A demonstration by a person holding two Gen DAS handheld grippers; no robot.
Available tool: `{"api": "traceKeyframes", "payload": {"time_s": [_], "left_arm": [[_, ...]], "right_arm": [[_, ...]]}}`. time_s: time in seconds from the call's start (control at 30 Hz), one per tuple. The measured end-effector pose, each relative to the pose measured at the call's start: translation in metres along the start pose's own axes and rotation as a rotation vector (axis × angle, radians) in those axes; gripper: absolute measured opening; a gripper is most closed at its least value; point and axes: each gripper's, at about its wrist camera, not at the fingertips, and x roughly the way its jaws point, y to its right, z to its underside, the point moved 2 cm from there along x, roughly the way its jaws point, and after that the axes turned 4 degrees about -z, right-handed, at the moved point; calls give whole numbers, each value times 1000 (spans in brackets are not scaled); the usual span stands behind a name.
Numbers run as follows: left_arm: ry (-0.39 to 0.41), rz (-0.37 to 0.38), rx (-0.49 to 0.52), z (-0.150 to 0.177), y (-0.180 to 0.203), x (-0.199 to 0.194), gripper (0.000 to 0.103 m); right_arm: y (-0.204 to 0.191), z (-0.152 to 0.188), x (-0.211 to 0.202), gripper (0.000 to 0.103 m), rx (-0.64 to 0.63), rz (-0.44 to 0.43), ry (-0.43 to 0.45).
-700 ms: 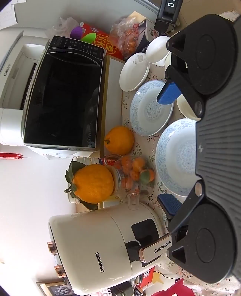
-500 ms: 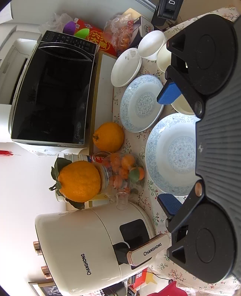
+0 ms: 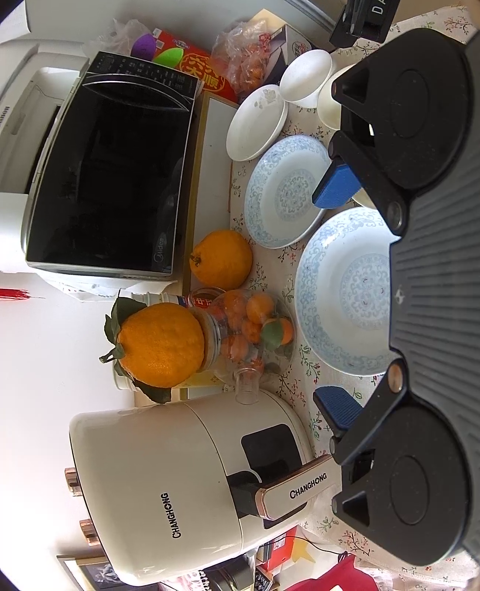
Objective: Organize plates and bowls
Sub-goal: 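Move both grippers toward the rim of the deep blue-patterned plate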
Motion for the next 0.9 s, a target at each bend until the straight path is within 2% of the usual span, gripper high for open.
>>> {"api": "traceKeyframes", "payload": {"time_s": [0.1,0.17,0.33,0.4,0.53,0.6,0.67,0.7,0.77,0.9], "left_arm": [[-31,-11,-1,1,-11,5,103],[-42,-18,-14,1,-21,8,103],[-107,-7,-113,2,-54,21,103],[-125,-21,-142,5,-64,27,103],[-160,-13,-177,11,-79,38,101],[-187,-6,-201,17,-86,46,96],[-228,-10,-228,24,-92,56,86],[-255,-14,-239,27,-95,61,85],[-272,-14,-255,31,-100,69,79],[-314,8,-282,40,-106,77,72]], "right_arm": [[-1,2,5,99,34,-57,-12],[-7,5,14,99,56,-128,-39],[-35,16,19,98,29,-207,-159],[-36,19,19,94,80,-293,-214],[-36,26,27,87,304,-540,-297],[-48,31,33,74,367,-613,-349],[-63,38,40,64,370,-625,-408],[-69,44,44,58,357,-609,-441],[-81,53,52,54,346,-579,-494],[-102,56,52,54,361,-595,-490]]}}
